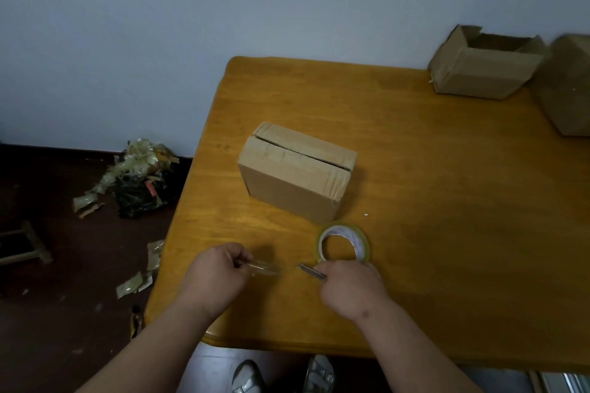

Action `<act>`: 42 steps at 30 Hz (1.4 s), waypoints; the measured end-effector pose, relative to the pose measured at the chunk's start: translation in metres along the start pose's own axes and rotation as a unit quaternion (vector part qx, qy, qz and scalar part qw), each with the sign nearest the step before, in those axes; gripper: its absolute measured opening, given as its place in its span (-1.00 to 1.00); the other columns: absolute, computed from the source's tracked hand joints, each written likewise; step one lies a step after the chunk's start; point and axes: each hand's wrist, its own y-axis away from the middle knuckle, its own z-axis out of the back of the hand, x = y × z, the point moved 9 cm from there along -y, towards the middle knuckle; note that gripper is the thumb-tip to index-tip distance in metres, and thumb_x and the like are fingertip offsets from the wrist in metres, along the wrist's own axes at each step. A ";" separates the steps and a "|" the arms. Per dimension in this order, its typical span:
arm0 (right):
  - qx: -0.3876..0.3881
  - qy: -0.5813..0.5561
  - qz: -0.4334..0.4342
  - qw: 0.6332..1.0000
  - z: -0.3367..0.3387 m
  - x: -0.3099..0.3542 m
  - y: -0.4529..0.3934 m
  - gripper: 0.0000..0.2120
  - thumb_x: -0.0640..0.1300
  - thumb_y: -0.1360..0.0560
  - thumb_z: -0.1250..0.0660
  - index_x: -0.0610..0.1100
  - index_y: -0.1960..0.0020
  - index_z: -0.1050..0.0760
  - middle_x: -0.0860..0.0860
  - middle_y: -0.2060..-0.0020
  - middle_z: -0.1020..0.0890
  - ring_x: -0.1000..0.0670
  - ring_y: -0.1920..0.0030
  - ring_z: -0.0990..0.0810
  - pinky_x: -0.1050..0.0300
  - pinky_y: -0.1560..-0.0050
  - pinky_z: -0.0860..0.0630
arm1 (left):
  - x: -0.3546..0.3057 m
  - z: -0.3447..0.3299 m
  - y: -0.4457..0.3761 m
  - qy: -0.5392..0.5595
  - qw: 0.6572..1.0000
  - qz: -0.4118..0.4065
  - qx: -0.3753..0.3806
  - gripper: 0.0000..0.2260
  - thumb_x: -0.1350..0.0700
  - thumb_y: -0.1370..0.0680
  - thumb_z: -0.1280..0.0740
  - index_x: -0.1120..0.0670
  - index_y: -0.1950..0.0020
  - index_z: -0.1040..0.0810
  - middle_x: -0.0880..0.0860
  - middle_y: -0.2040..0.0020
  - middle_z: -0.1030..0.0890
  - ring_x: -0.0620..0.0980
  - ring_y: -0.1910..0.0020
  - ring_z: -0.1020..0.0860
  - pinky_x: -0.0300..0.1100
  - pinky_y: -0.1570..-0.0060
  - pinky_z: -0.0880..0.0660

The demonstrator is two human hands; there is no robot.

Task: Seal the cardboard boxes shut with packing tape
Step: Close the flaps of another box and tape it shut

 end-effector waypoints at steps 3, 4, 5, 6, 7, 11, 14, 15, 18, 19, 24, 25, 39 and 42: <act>0.016 0.013 0.005 1.000 0.001 -0.001 0.001 -0.60 -0.16 -0.54 -0.11 0.09 -0.30 -0.50 0.03 -0.07 -0.64 -0.04 -0.06 -0.59 0.01 -0.21 -0.44 | 0.003 0.001 0.000 0.006 1.000 0.009 -0.002 -0.77 0.21 -0.50 -0.36 -0.13 0.22 -0.55 -0.11 0.31 -0.59 -0.13 0.38 -0.55 -0.22 0.38 -0.45; 0.021 0.016 0.004 1.000 0.001 -0.002 0.002 -0.58 -0.16 -0.54 -0.11 0.11 -0.33 -0.48 0.04 -0.14 -0.63 -0.04 -0.12 -0.58 0.01 -0.24 -0.43 | 0.005 0.003 0.000 0.019 1.000 0.018 -0.006 -0.78 0.22 -0.49 -0.35 -0.10 0.22 -0.55 -0.10 0.32 -0.59 -0.11 0.39 -0.53 -0.22 0.40 -0.42; 0.025 0.016 0.002 1.000 0.000 -0.004 0.002 -0.55 -0.16 -0.54 -0.11 0.13 -0.36 -0.45 0.05 -0.20 -0.61 -0.04 -0.17 -0.56 0.00 -0.28 -0.40 | 0.008 0.006 -0.001 0.040 0.999 0.027 -0.010 -0.80 0.24 -0.49 -0.34 -0.07 0.22 -0.56 -0.08 0.33 -0.58 -0.09 0.40 -0.52 -0.22 0.40 -0.39; 0.026 0.013 0.001 1.000 0.000 -0.006 0.002 -0.54 -0.16 -0.54 -0.11 0.14 -0.39 -0.42 0.05 -0.25 -0.59 -0.04 -0.21 -0.54 0.00 -0.30 -0.38 | 0.010 0.008 -0.002 0.062 0.997 0.036 -0.015 -0.81 0.26 -0.49 -0.34 -0.03 0.21 -0.57 -0.05 0.33 -0.58 -0.07 0.40 -0.50 -0.21 0.40 -0.38; 0.026 0.009 0.000 1.000 -0.001 -0.008 0.002 -0.53 -0.16 -0.54 -0.11 0.15 -0.40 -0.41 0.06 -0.27 -0.57 -0.04 -0.24 -0.53 0.00 -0.32 -0.35 | 0.013 0.010 -0.002 0.078 0.996 0.043 -0.018 -0.81 0.28 -0.48 -0.34 -0.01 0.21 -0.57 -0.03 0.34 -0.58 -0.05 0.40 -0.49 -0.20 0.39 -0.37; 0.020 -0.003 0.007 1.000 -0.001 -0.011 0.004 -0.52 -0.13 -0.56 -0.10 0.20 -0.43 -0.37 0.10 -0.29 -0.56 0.01 -0.22 -0.53 0.04 -0.31 -0.35 | 0.016 0.012 -0.003 0.099 0.994 0.047 -0.009 -0.83 0.28 -0.49 -0.36 0.00 0.17 -0.58 0.05 0.30 -0.61 0.08 0.30 -0.56 -0.14 0.31 -0.43; 0.035 -0.045 0.021 0.998 0.000 -0.013 0.008 -0.61 -0.14 -0.59 -0.11 0.15 -0.33 -0.49 0.08 -0.12 -0.63 0.02 -0.05 -0.59 0.12 -0.07 -0.47 | 0.021 0.014 -0.004 0.134 0.989 0.054 -0.029 -0.86 0.23 -0.53 -0.34 -0.02 0.10 -0.60 0.12 0.24 -0.65 0.20 0.20 -0.61 0.01 0.22 -0.53; 0.047 -0.066 0.026 0.996 -0.002 -0.014 0.009 -0.65 -0.14 -0.59 -0.12 0.12 -0.27 -0.54 0.08 -0.03 -0.64 0.03 0.03 -0.59 0.12 0.03 -0.49 | 0.024 0.014 -0.004 0.143 0.987 0.056 -0.040 -0.88 0.20 -0.55 -0.34 -0.02 0.05 -0.60 0.11 0.23 -0.65 0.20 0.19 -0.61 0.04 0.17 -0.55; 0.085 -0.180 0.015 0.980 -0.009 -0.025 0.013 -0.79 -0.16 -0.59 -0.18 0.00 -0.03 -0.59 0.08 0.22 -0.57 0.10 0.24 -0.51 0.21 0.25 -0.42 | 0.025 0.016 -0.004 0.136 0.987 0.047 -0.070 -0.75 0.12 -0.60 -0.29 -0.03 -0.28 -0.54 -0.04 0.09 -0.63 0.08 0.22 -0.62 -0.06 0.22 -0.53; 0.093 -0.216 0.005 0.972 -0.009 -0.031 0.014 -0.82 -0.18 -0.59 -0.21 -0.02 0.06 -0.58 0.08 0.29 -0.55 0.11 0.29 -0.49 0.24 0.29 -0.39 | 0.023 0.017 -0.003 0.135 0.987 0.044 -0.073 -0.67 0.12 -0.62 -0.27 -0.07 -0.38 -0.46 -0.07 0.04 -0.62 0.06 0.22 -0.62 -0.11 0.28 -0.51; 0.061 -0.381 -0.026 0.922 0.014 -0.074 0.022 -0.81 -0.23 -0.47 -0.33 -0.38 0.08 -0.54 -0.02 0.54 -0.48 0.08 0.53 -0.38 0.25 0.48 -0.30 | 0.010 0.017 0.001 0.125 0.989 0.017 -0.071 -0.48 0.08 -0.63 -0.27 -0.17 -0.54 -0.18 -0.13 0.01 -0.59 -0.01 0.26 -0.59 -0.23 0.37 -0.43; 0.025 -0.418 -0.045 0.907 0.020 -0.089 0.022 -0.82 -0.24 -0.46 -0.32 -0.39 0.10 -0.53 -0.05 0.55 -0.47 0.05 0.54 -0.36 0.23 0.50 -0.28 | 0.008 0.017 0.001 0.128 0.989 0.018 -0.074 -0.50 0.05 -0.62 -0.28 -0.14 -0.53 -0.21 -0.11 0.01 -0.60 -0.05 0.23 -0.59 -0.21 0.34 -0.44; -0.265 -0.242 -0.215 0.908 0.028 -0.144 0.001 -0.65 -0.13 -0.54 -0.28 -0.05 -0.32 -0.51 -0.12 -0.27 -0.50 -0.17 -0.29 -0.44 -0.07 -0.30 -0.39 | -0.054 0.020 0.002 0.251 0.966 -0.059 0.011 -0.74 0.23 -0.58 -0.34 -0.04 -0.21 -0.49 0.00 0.22 -0.68 -0.19 0.22 -0.62 -0.26 0.09 -0.49; -0.320 -0.398 -0.097 0.855 0.079 -0.100 0.012 -0.77 -0.17 -0.58 -0.30 -0.03 -0.22 -0.52 0.00 -0.10 -0.53 0.03 -0.09 -0.53 0.16 -0.02 -0.46 | -0.079 0.033 0.006 0.289 0.953 -0.083 0.042 -0.76 0.30 -0.57 -0.32 0.04 -0.17 -0.51 0.07 0.24 -0.67 -0.08 0.24 -0.61 -0.22 0.15 -0.48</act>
